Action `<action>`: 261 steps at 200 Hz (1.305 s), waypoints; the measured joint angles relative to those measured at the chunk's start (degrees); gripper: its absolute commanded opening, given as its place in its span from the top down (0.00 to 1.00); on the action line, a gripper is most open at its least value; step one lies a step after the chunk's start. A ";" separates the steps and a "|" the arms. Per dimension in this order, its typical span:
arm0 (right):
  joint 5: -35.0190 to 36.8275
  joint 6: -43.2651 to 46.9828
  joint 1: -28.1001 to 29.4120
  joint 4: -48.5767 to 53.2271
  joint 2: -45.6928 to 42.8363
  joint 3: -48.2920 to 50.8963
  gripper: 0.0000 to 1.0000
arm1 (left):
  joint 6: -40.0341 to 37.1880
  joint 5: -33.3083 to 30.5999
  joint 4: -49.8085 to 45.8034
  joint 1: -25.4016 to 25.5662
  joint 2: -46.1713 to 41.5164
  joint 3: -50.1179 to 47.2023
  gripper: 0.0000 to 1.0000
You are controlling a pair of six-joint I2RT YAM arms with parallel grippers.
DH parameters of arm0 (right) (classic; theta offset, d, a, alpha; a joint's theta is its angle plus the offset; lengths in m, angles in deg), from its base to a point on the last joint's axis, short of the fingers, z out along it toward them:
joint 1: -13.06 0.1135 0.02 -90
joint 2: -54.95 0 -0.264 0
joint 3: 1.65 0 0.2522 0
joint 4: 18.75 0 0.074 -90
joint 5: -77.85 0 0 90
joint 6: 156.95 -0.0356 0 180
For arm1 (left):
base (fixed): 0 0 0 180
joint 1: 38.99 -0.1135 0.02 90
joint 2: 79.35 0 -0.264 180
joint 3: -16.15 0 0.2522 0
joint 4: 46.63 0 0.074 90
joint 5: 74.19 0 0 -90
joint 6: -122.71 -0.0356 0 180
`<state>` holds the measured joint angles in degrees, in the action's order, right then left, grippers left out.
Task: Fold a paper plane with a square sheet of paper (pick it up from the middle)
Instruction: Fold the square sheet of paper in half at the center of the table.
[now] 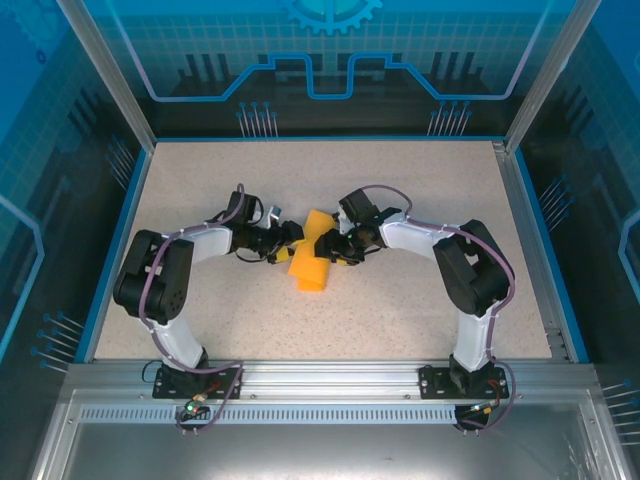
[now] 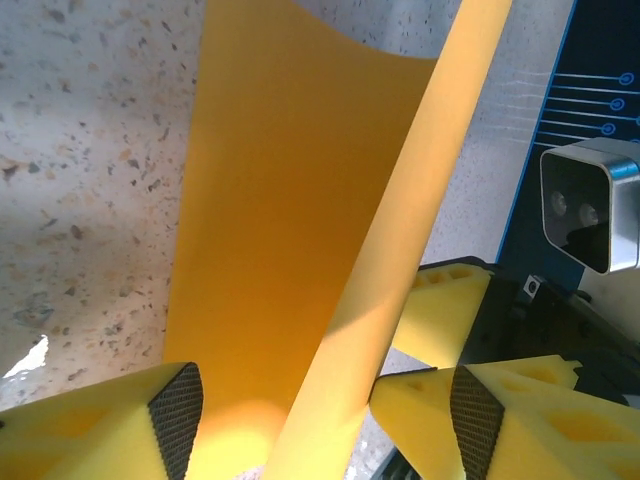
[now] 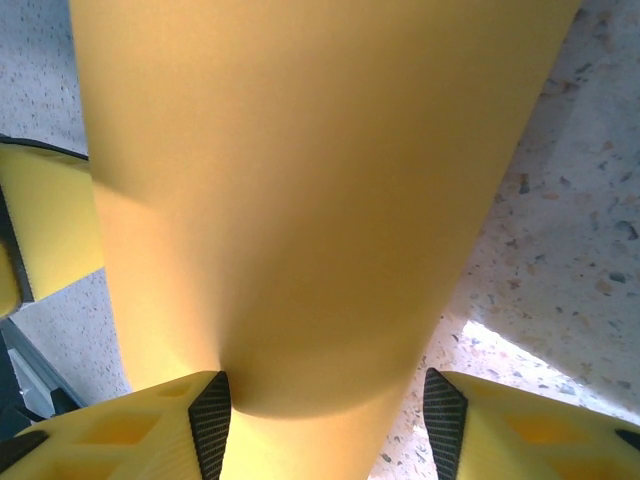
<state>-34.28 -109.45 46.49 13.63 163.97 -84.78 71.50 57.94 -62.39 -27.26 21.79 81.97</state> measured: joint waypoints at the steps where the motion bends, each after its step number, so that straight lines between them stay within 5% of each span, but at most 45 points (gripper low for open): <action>1: -0.02 -0.02 0.00 0.02 0.00 0.02 0.43 | 0.00 0.04 0.02 0.00 0.02 0.00 0.36; 120: -2.91 -0.94 -1.46 -2.56 -0.33 2.40 0.39 | -0.09 2.97 5.44 0.00 0.74 -1.03 0.95; 180: -3.06 -8.20 -3.72 -9.22 -1.66 6.36 0.38 | 0.24 3.21 8.00 0.00 1.09 -2.51 0.97; 261: -1.88 -9.11 -3.17 -8.35 -0.87 3.89 0.49 | 1.75 3.19 10.47 0.70 1.14 -3.65 0.95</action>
<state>-36.16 -118.57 43.32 5.28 163.09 -80.89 73.24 61.13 -51.92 -26.56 22.93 78.31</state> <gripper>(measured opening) 0.520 0.053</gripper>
